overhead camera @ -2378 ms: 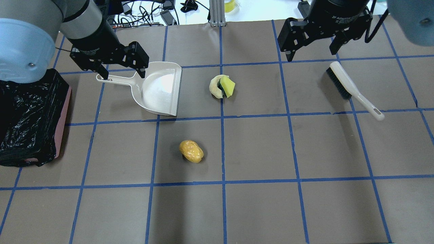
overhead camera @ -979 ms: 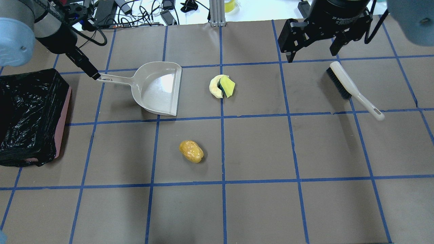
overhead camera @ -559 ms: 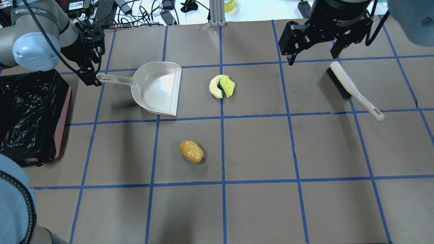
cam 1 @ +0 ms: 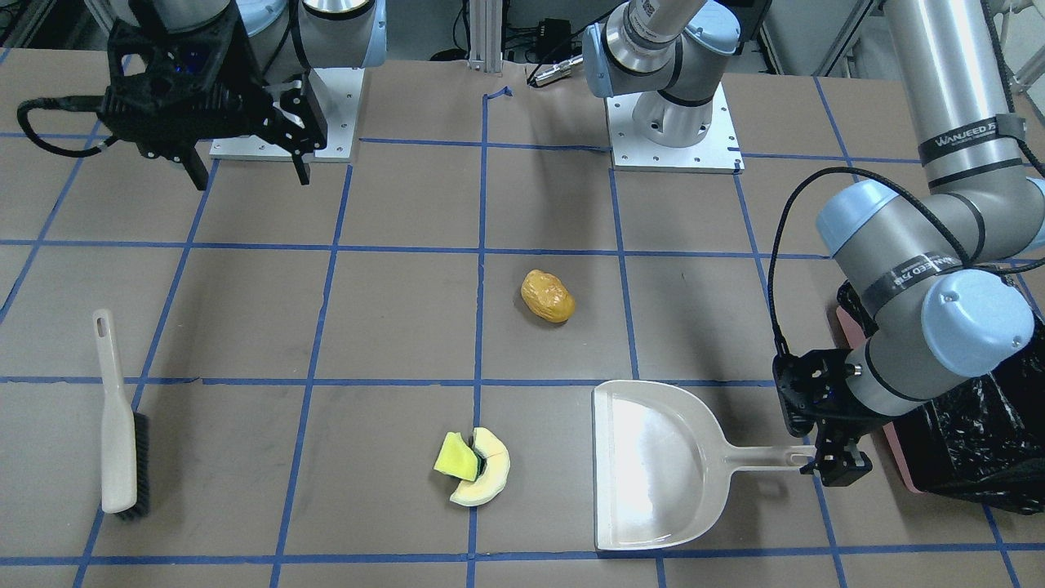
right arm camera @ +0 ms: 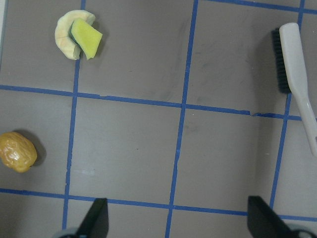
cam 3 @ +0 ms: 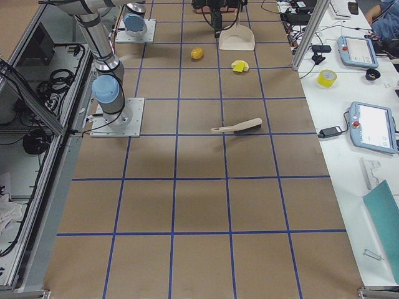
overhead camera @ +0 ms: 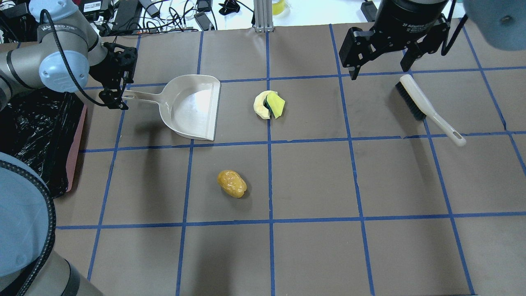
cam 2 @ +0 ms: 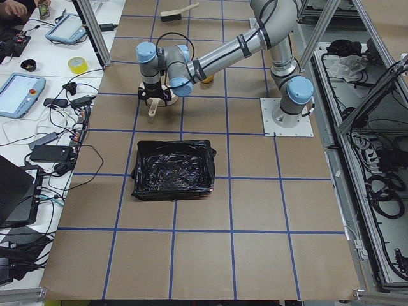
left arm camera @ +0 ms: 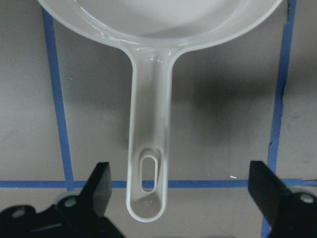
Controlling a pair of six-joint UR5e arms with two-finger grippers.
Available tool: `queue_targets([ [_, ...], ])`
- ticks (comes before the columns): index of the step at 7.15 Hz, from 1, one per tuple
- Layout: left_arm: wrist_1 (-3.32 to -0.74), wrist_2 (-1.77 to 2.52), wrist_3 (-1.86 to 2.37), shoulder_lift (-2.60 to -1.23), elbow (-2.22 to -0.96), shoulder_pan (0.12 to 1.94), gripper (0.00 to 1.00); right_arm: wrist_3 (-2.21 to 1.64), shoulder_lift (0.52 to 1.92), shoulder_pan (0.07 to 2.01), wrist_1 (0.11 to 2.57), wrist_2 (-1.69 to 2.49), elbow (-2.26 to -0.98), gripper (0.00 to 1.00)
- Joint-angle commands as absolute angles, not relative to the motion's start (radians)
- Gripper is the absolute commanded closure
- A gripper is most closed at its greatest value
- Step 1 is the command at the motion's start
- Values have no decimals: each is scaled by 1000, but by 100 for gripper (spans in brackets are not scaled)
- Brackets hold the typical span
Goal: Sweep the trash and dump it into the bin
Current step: 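Reach the right gripper to the white-handled brush and grasp its handle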
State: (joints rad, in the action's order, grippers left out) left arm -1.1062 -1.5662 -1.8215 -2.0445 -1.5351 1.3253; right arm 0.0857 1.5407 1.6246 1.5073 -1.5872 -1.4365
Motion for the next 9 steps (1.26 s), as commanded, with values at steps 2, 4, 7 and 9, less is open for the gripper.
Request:
queue_targets([
  [2,-1057,-1565,-1812,-2091,-1511,1325,5,507,1412,1426,1672,-1606,-1533,1],
  [4,-1042,-1557,-1761,-2112,-1514,1325,5,839,1353,1291,1957,-1663,-1694,2],
  [7,-1040,-1552,-1733,-2126,-1523,1325,28,1009,1290,1230,1994,-1759,-1776,9],
  [9,-1040,-1554,-1736,-2126,-1525,1325,77,1060,1287,1191,2061,-1758,-1841,15],
])
